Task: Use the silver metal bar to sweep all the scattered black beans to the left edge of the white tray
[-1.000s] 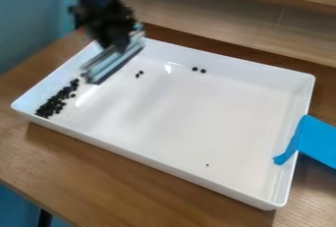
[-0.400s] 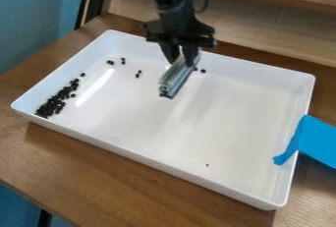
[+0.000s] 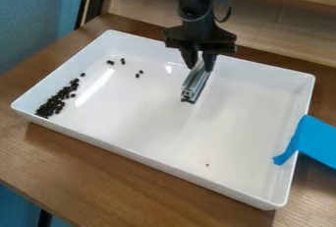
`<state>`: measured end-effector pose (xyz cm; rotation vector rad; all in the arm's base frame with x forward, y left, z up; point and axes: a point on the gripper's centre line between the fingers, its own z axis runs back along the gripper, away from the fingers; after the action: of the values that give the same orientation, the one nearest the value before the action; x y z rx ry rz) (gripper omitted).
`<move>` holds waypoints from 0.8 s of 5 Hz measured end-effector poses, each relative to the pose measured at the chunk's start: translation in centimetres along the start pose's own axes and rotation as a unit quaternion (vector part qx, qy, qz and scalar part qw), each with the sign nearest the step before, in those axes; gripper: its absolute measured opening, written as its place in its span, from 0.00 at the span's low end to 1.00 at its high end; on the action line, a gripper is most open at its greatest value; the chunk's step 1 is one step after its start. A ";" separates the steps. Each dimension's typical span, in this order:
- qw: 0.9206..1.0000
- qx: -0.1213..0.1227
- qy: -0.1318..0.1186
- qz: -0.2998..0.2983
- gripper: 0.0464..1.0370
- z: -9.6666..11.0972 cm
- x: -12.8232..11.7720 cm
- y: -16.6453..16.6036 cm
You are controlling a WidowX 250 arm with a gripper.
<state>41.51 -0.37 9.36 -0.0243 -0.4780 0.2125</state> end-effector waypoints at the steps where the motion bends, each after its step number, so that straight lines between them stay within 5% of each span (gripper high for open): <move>1: 1.000 0.012 -0.005 0.001 0.28 -1.2 0.1 -0.6; 4: 0.998 0.038 -0.040 0.003 0.28 -4.2 0.2 -0.5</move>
<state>43.73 -0.72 5.78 0.0567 -0.5503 0.2375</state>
